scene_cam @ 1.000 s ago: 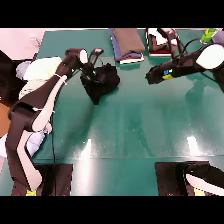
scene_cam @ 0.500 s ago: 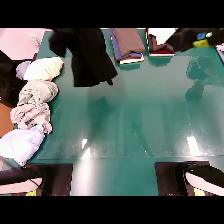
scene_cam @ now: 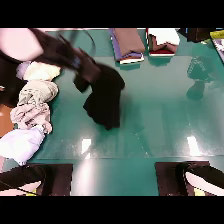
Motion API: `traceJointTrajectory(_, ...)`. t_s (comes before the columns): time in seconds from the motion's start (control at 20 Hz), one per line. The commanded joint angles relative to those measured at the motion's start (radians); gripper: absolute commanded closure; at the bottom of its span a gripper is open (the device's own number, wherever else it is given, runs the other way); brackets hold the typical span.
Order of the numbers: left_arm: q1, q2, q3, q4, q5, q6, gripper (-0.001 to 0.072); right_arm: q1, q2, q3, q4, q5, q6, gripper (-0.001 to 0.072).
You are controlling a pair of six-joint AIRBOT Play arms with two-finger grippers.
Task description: Fold the shirts.
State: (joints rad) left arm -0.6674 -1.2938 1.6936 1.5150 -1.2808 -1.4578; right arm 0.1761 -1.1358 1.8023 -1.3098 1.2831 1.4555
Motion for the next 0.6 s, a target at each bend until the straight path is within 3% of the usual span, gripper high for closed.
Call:
traceJointTrajectory(0.0,-0.035,-0.058,-0.164,-0.081,0.068,0.021,0.0240,-0.002,0.024,-0.060,0.001,-0.002,0.003,0.0690)
traceJointTrajectory(0.05,-0.031,-0.065,-0.163,-0.041,0.069,0.019,0.0209,-0.002,0.028,-0.075,0.001,0.000,0.003,0.0690)
traceJointTrajectory(0.25,0.128,-0.028,-0.125,0.112,-0.015,-0.047,0.0209,-0.001,0.027,-0.079,0.002,0.009,0.003,0.0690)
traceJointTrajectory(0.4,0.284,-0.037,-0.199,0.047,-0.037,-0.098,0.0209,-0.001,0.027,-0.080,0.002,0.012,0.003,0.0690)
traceJointTrajectory(0.55,0.303,-0.053,-0.394,-0.016,0.059,-0.098,0.0209,-0.001,0.027,-0.080,0.002,0.011,0.003,0.0689)
